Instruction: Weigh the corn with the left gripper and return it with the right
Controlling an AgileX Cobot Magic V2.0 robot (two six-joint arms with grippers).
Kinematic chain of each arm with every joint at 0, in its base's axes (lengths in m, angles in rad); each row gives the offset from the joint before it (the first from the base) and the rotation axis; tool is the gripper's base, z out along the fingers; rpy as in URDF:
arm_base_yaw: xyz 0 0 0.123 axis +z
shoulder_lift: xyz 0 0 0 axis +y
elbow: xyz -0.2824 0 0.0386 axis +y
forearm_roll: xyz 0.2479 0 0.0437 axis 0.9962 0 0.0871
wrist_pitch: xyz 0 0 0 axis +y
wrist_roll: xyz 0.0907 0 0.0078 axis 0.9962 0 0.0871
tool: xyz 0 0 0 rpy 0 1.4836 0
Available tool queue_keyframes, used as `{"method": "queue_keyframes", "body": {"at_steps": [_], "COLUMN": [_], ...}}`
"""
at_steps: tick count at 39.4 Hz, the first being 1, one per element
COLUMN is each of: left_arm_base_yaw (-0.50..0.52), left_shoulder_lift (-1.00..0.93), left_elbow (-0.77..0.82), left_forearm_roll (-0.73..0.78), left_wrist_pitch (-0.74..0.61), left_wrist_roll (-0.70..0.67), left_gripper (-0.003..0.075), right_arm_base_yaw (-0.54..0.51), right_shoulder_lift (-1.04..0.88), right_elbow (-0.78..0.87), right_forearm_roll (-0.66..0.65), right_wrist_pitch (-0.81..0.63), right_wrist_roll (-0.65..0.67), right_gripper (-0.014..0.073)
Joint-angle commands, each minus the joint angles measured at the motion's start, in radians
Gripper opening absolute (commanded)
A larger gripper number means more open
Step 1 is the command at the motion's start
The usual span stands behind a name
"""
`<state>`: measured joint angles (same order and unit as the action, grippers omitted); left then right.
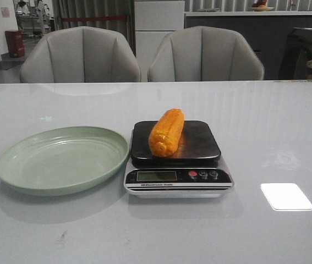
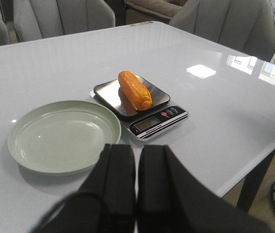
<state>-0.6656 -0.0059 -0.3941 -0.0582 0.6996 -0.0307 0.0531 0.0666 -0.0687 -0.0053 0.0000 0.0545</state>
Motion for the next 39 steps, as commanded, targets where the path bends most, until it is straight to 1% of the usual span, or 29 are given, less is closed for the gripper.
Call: {"method": "queue_keyframes", "body": {"at_steps": [1,6,8,18,22,24,29,30,34,36,39], "left_arm_base_yaw": [-0.002,-0.002,-0.002,-0.002,-0.002,-0.002,-0.002,-0.002,-0.002,-0.002,-0.002], "left_shoulder_lift": [-0.019,-0.019,-0.019,-0.019,-0.019,-0.019,-0.019,-0.019,-0.019,-0.019,-0.019], "left_elbow": [-0.023,-0.023,-0.023,-0.023,-0.023,-0.023,-0.023,-0.023,-0.023,-0.023,-0.023], "left_forearm_roll": [-0.004,-0.004,-0.004,-0.004,-0.004,-0.004,-0.004,-0.004,-0.004,-0.004,-0.004], "left_wrist_pitch": [-0.082,-0.084,-0.084,-0.095,-0.095,-0.095,-0.095,-0.095,-0.095,-0.095,-0.095], "left_wrist_roll": [0.000,0.000,0.000,0.000,0.000,0.000,0.000,0.000,0.000,0.000,0.000], "left_gripper": [0.0114,0.0114,0.0114,0.0114,0.0114,0.0114,0.0114,0.0114,0.0114,0.0114,0.0114], "right_arm_base_yaw": [-0.005,-0.005,-0.005,-0.004,-0.004,0.003,0.047,0.059,0.103,0.127,0.168], "right_shoulder_lift": [0.117,0.262,0.297,0.361,0.377,0.383,0.409,0.419,0.471,0.500,0.551], "right_elbow": [-0.112,-0.218,-0.238,-0.247,-0.249,-0.253,-0.267,-0.271,-0.293,-0.308,-0.345], "right_forearm_roll": [-0.012,-0.012,-0.012,-0.005,-0.005,-0.005,-0.016,-0.028,-0.056,-0.063,-0.064], "right_wrist_pitch": [0.018,0.144,0.170,0.142,0.136,0.133,0.125,0.125,0.124,0.123,0.127], "right_wrist_roll": [-0.006,-0.006,-0.006,-0.006,-0.006,-0.006,-0.006,-0.006,-0.006,-0.006,-0.006], "right_gripper": [0.0169,0.0169,0.0169,0.0169,0.0188,0.0224,0.0390,0.0440,0.0563,0.0611,0.0610]}}
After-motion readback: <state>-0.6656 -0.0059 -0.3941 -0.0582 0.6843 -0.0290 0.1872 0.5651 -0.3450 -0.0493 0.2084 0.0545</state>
